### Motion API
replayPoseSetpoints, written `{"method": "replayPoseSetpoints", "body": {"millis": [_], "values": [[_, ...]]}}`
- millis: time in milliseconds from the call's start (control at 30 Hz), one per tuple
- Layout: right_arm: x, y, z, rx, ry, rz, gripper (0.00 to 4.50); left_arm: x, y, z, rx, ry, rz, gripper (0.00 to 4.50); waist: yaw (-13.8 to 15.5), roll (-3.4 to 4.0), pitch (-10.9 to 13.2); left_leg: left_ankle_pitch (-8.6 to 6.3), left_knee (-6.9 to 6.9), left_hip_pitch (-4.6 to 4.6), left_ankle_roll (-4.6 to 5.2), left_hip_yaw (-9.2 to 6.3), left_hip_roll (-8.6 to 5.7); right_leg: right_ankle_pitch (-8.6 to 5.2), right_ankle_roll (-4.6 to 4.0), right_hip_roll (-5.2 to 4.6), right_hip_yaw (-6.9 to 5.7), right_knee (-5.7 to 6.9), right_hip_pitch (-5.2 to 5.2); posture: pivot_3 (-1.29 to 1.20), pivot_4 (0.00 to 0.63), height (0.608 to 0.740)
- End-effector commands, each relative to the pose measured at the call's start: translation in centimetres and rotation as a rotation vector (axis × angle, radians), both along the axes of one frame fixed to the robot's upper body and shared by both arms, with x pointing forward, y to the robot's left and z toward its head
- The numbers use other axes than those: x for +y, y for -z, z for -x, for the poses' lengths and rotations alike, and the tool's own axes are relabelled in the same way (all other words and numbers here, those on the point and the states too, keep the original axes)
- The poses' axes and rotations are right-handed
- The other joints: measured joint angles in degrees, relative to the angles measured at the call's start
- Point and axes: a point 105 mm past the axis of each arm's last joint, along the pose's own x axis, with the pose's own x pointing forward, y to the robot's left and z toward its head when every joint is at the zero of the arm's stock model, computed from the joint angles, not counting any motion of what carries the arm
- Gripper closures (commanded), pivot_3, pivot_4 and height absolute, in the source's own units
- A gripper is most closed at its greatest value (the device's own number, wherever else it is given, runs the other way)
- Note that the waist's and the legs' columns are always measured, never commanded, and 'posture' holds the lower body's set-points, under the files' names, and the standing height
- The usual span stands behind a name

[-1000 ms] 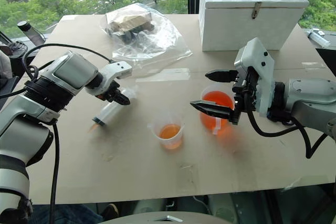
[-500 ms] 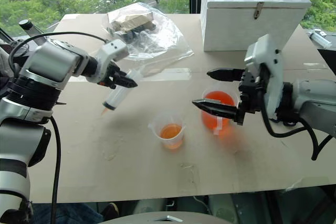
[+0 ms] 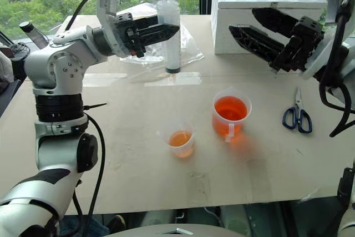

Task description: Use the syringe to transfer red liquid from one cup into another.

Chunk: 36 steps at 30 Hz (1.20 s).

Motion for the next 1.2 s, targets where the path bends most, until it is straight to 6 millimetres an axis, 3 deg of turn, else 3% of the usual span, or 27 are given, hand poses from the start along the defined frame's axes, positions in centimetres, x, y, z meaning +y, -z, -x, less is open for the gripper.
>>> {"method": "replayPoseSetpoints", "body": {"millis": [33,200,367,600,933,1200], "values": [[-0.2,-2.1,0.3,-0.080,0.028,-0.044,0.00,-2.2,-2.5,1.3,-0.115,0.123,0.106,3.11,0.1,0.00,0.0,0.00,0.00,0.00,0.00,0.00,0.00,0.00,0.00,0.00,-0.01,-0.01,0.00,0.00,0.150,0.740],[-0.5,-2.3,0.3,-0.104,0.067,-0.027,0.00,-5.0,-2.7,2.3,-0.178,0.261,0.145,3.11,0.1,0.00,0.0,0.00,0.00,-0.07,0.00,0.00,-0.01,0.01,0.01,0.02,-0.03,0.00,0.01,0.00,0.150,0.740],[-0.6,-2.6,0.6,-0.109,0.082,-0.030,0.00,-6.5,-2.9,3.5,-0.134,0.411,0.150,3.11,-0.2,0.01,0.0,0.00,-0.02,-0.07,0.00,-0.01,0.00,0.00,0.01,0.05,-0.04,0.00,0.00,0.00,0.150,0.740],[-1.1,-1.9,1.1,-0.098,0.091,0.006,0.00,-8.3,-0.5,4.6,-0.095,0.536,0.042,3.11,0.0,0.02,0.0,0.00,-0.03,-0.06,0.00,-0.01,0.00,0.00,0.01,0.05,-0.03,-0.01,0.01,0.00,0.150,0.740],[-3.7,-0.2,2.2,-0.034,0.136,0.093,0.00,-11.7,2.0,4.0,-0.094,0.546,-0.030,3.11,0.1,0.04,0.0,0.00,-0.02,-0.08,0.01,-0.01,0.00,0.00,0.01,0.06,-0.02,-0.02,0.02,0.00,0.150,0.740],[-3.7,1.1,2.2,-0.013,0.170,0.122,0.00,-12.9,3.1,3.5,-0.110,0.550,-0.039,3.11,0.1,0.06,0.0,0.00,-0.04,-0.02,0.02,0.03,0.00,0.00,0.01,0.08,0.04,-0.04,0.02,0.00,0.150,0.740]]}}
